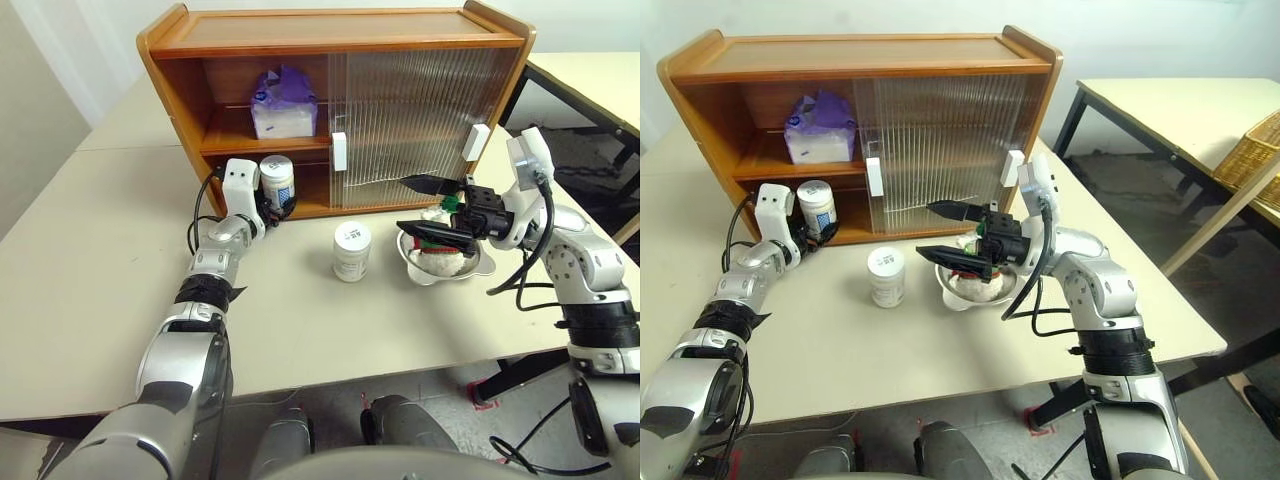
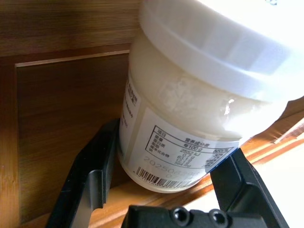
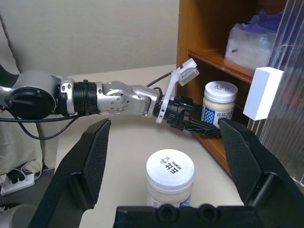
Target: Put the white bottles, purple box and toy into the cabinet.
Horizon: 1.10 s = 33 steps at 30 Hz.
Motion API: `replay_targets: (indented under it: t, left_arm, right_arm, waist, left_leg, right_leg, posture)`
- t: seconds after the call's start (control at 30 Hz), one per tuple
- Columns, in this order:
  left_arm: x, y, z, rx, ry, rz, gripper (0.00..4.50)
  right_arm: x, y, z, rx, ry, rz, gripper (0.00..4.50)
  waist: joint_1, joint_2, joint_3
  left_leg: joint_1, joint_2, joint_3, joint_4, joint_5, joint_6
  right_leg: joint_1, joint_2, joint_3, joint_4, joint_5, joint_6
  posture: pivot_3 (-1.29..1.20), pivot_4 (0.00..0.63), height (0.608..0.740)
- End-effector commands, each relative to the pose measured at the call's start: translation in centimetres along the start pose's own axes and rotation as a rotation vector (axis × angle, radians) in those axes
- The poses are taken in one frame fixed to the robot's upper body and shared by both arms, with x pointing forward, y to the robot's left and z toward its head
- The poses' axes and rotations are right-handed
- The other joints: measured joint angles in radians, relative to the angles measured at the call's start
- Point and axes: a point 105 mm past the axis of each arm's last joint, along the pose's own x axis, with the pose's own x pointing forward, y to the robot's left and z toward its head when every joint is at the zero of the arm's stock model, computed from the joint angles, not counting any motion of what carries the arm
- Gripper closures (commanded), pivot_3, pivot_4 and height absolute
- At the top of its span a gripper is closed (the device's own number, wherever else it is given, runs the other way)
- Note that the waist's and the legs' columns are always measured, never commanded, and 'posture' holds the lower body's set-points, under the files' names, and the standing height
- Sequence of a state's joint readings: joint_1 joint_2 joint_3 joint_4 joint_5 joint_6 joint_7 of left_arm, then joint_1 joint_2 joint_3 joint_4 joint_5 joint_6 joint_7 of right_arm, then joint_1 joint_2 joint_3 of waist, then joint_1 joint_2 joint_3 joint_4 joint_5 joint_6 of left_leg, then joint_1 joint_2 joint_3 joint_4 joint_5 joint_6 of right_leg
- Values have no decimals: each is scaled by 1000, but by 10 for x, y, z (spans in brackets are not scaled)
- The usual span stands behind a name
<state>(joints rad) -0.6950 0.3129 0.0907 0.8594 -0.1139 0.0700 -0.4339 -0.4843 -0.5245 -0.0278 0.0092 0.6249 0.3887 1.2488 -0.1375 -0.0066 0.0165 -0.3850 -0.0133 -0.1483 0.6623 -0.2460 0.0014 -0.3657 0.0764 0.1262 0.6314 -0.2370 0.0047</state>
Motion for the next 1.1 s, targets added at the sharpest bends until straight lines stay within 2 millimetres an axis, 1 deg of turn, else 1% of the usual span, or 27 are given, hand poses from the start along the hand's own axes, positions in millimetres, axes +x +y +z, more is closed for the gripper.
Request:
replay_targets:
  t: [0.03, 0.2, 0.5, 0.73, 0.8, 0.87, 1.1]
  left_arm:
    - [2, 10, 12, 13, -12, 35, 1303]
    - [6, 16, 18, 4, 1, 60, 1303]
    - [12, 14, 22, -39, 2, 61, 1303]
    - [13, 16, 19, -41, 21, 73, 1303]
    - [12, 17, 18, -41, 20, 78, 551]
    - [12, 17, 18, -40, 19, 81, 23]
    - [11, 16, 16, -25, 15, 75, 23]
  right_arm:
    - [-1, -1, 2, -8, -7, -10, 0]
    - [-2, -1, 2, -12, -4, -14, 0]
    - [-3, -1, 2, -14, -5, -20, 0]
    - [-3, 1, 2, -11, -5, -23, 0]
    - [-2, 1, 2, -10, -5, -22, 0]
    - [-2, 1, 2, -9, -5, -21, 0]
    - [0, 0, 3, -11, -3, -11, 0]
  waist:
    - [-1, 0, 0]
    - [-4, 0, 0]
    - [-17, -1, 0]
    - [-23, -1, 1]
    - [-25, -1, 1]
    - [-25, -1, 1]
    - [-25, -3, 2]
  left_leg:
    - [0, 0, 0, 0, 0, 0]
    - [0, 0, 0, 0, 0, 0]
    - [1, -1, 0, 1, 1, 1]
    - [3, -2, 0, 1, 2, 2]
    - [3, -2, 0, 1, 2, 2]
    - [3, -2, 0, 1, 3, 2]
    - [3, -2, 0, 1, 3, 2]
  right_leg:
    - [0, 0, 0, 0, 0, 0]
    - [0, 0, 0, 0, 1, 1]
    - [1, 0, 0, 1, 1, 2]
    - [4, 0, 0, 1, 2, 2]
    - [4, -1, 0, 1, 2, 2]
    - [4, -1, 0, 1, 2, 2]
    - [4, -1, 0, 1, 2, 2]
  posture:
    - [-233, 9, 740]
    - [-236, 8, 740]
    - [-241, 6, 740]
    - [-251, 13, 740]
    - [-251, 13, 740]
    - [-247, 16, 740]
    - [-244, 18, 740]
